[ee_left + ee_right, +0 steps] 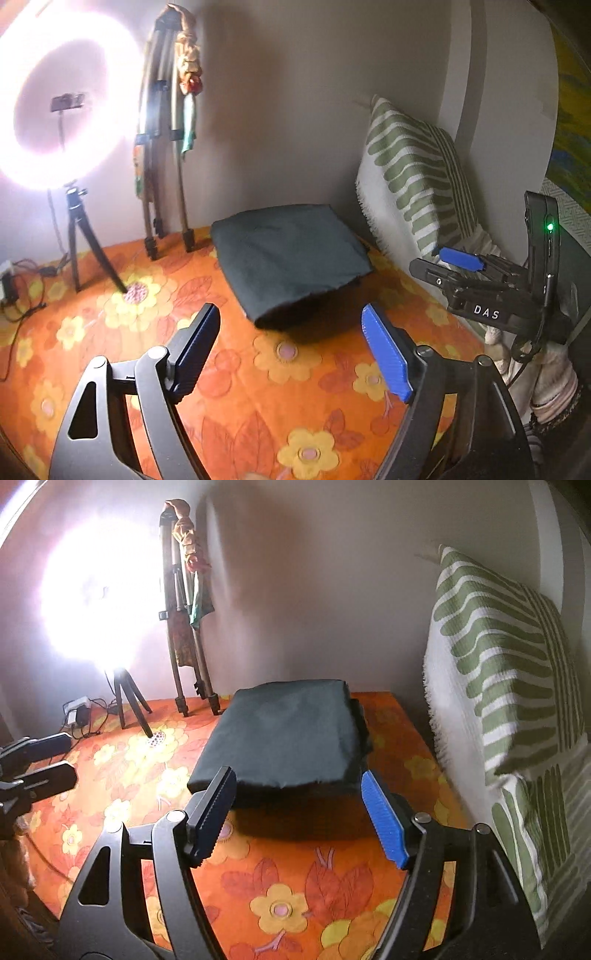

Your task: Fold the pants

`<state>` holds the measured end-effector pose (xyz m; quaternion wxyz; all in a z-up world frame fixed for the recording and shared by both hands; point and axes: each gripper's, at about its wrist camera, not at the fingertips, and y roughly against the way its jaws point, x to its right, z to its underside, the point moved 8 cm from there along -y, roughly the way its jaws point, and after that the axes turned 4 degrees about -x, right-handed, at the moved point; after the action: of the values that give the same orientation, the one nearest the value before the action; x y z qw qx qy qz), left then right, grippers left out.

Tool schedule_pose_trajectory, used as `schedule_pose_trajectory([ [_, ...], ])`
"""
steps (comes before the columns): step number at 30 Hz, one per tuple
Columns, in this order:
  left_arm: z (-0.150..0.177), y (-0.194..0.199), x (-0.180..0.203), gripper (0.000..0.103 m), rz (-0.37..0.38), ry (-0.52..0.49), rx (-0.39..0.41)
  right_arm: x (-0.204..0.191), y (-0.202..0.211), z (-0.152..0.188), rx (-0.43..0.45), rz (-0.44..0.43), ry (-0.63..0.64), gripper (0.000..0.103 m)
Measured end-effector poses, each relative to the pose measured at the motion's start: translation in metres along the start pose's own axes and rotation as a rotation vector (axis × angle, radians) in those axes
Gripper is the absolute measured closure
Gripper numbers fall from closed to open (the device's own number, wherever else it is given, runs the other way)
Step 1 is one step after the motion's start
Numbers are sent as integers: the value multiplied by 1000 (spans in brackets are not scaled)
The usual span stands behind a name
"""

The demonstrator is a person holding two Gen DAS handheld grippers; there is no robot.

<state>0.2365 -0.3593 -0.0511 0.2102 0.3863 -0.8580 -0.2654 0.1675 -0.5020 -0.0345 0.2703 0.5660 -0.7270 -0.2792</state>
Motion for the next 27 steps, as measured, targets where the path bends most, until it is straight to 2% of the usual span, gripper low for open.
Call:
schedule_pose_trajectory([
  [1,3,3,0,23,-2,5,-4,-1,2,3,2,5,-3,17],
  [2,8,7,-1,23,-11,14,-12,-2,5,7,7,5,-9,15],
  [6,21,17,-3,23,-60,29,-31,-7,14,20,16,1,-28,14],
  [8,26,22,-4,23,-81,29,-15,-9,17,26,22,4,-41,10],
  [10,31,26,-7,23,-100,40,-10,-10,21,29,32,7,-48,9],
  [18,55,17,-15,23,-128,46,-76,-14,19,37,34,19,-29,9],
  [27,58,22,-10,23,-130,29,-76,-18,18,42,18,13,-10,9],
])
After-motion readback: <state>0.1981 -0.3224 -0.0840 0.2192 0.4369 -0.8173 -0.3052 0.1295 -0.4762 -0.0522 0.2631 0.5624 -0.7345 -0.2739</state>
